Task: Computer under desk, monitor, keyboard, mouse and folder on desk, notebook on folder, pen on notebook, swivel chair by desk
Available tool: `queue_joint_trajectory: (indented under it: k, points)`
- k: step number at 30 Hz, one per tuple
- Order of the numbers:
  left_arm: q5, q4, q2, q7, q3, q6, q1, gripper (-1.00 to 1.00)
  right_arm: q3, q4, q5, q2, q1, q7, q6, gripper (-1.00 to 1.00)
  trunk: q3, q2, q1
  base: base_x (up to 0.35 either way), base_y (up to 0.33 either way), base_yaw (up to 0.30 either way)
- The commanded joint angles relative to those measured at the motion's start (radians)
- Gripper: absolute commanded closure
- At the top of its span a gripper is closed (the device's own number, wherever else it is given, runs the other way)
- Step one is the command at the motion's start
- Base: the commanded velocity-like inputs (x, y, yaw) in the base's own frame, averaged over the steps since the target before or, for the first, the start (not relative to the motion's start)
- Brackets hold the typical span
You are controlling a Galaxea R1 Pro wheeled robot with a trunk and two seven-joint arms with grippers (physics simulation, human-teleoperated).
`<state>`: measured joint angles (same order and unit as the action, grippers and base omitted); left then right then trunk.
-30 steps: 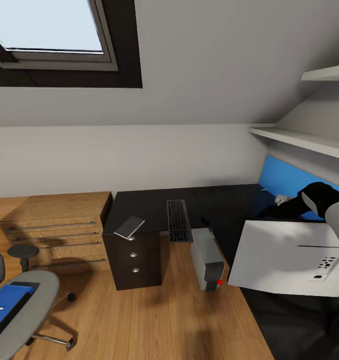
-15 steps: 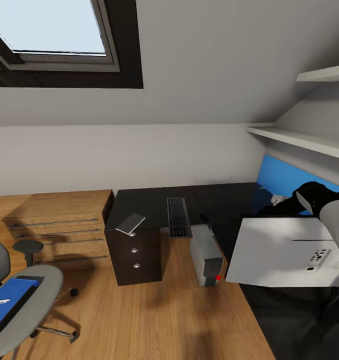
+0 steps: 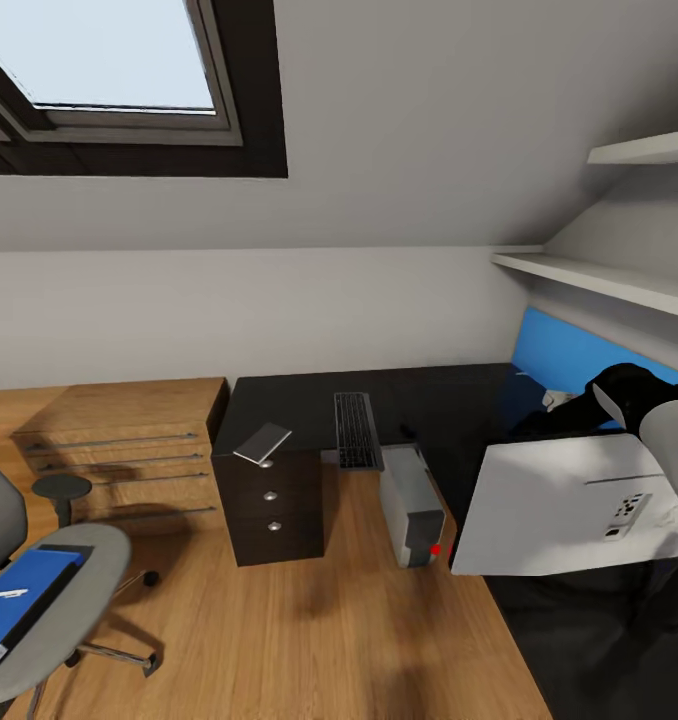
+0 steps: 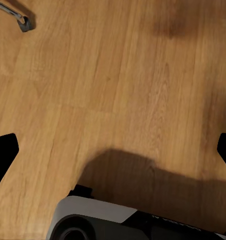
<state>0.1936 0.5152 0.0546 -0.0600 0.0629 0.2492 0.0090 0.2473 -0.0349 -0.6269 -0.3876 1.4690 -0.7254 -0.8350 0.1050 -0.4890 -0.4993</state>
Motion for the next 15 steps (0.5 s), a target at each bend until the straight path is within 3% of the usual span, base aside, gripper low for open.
queue_joint_trajectory:
  k: [1, 9, 15]
  points:
    - [0.005, 0.002, 0.001, 0.000, 0.002, 0.001, 0.000, -1.00, 0.006, -0.002, -0.011, 0.000, 0.001, -0.006, -0.004, -1.00, 0.002, -0.002, 0.000, -0.015, 0.000, 0.000]
    - [0.006, 0.002, 0.001, 0.000, 0.002, 0.001, 0.000, -1.00, 0.004, -0.002, -0.011, 0.000, 0.001, -0.006, -0.004, -1.00, 0.002, -0.002, 0.000, -0.139, 0.000, 0.000]
    - [0.006, 0.002, 0.001, 0.000, 0.003, 0.001, 0.000, -1.00, 0.003, -0.002, -0.012, 0.000, 0.001, -0.006, -0.004, -1.00, 0.002, -0.002, 0.000, -0.035, 0.000, 0.000]
